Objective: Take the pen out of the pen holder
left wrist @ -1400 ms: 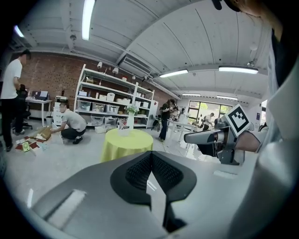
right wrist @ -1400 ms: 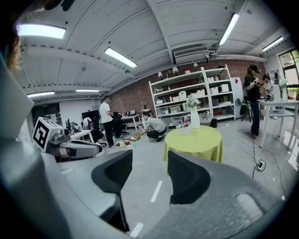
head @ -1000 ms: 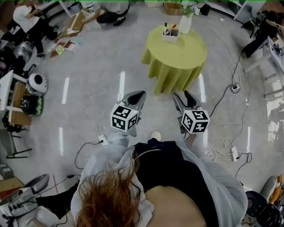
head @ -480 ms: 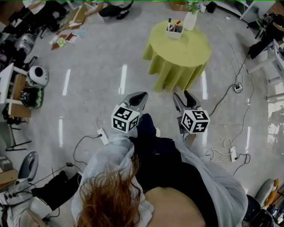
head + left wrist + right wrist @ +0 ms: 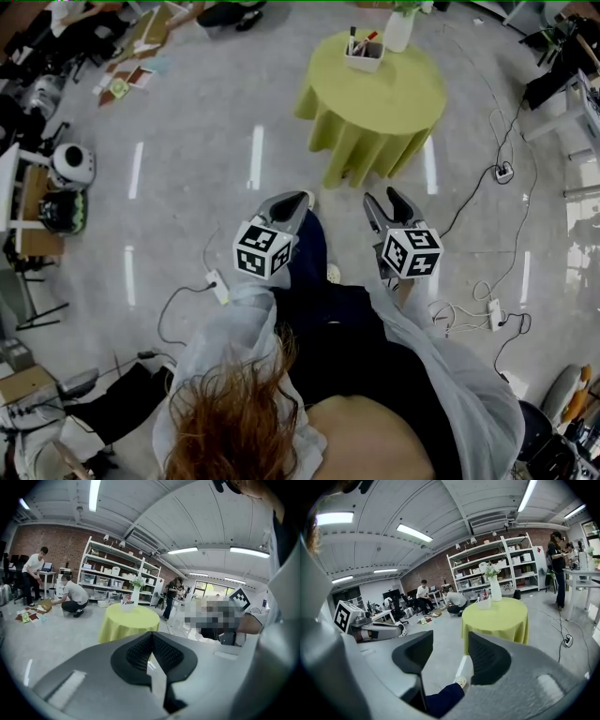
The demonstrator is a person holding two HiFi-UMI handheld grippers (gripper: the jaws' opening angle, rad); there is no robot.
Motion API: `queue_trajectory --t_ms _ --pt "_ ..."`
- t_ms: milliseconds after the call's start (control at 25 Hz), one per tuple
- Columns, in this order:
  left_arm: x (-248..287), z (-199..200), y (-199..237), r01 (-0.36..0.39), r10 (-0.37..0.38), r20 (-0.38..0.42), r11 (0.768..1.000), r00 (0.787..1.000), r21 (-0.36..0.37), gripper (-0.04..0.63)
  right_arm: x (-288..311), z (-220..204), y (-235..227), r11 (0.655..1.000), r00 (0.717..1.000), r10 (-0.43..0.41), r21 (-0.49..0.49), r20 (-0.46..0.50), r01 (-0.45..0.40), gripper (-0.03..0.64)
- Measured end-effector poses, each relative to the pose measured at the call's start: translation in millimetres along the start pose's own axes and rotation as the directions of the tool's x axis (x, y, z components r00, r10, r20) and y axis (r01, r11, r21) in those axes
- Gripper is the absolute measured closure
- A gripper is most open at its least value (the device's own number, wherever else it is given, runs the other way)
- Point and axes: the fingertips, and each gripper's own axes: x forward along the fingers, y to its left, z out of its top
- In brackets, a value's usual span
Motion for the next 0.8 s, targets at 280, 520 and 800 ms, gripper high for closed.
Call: queue_trajectory --t_ms 280,520,800 --pt "40 36 35 0.021 -0.021 0.005 1.000 1.000 0.015 0.578 44 33 -18 1.000 1.000 -0.008 0.007 0.007 0.008 0.387" --pt "78 81 74 0.048 -0.048 0.004 0.998 0.999 0.042 0.578 86 87 -42 0.999 0.997 -0.046 0.022 0.057 0.045 0.387" --pt "117 128 118 0.088 -0.088 0.001 0.993 0.996 0.074 0.578 133 132 -61 0.996 0.993 -0.087 0.043 0.080 0.084 0.387"
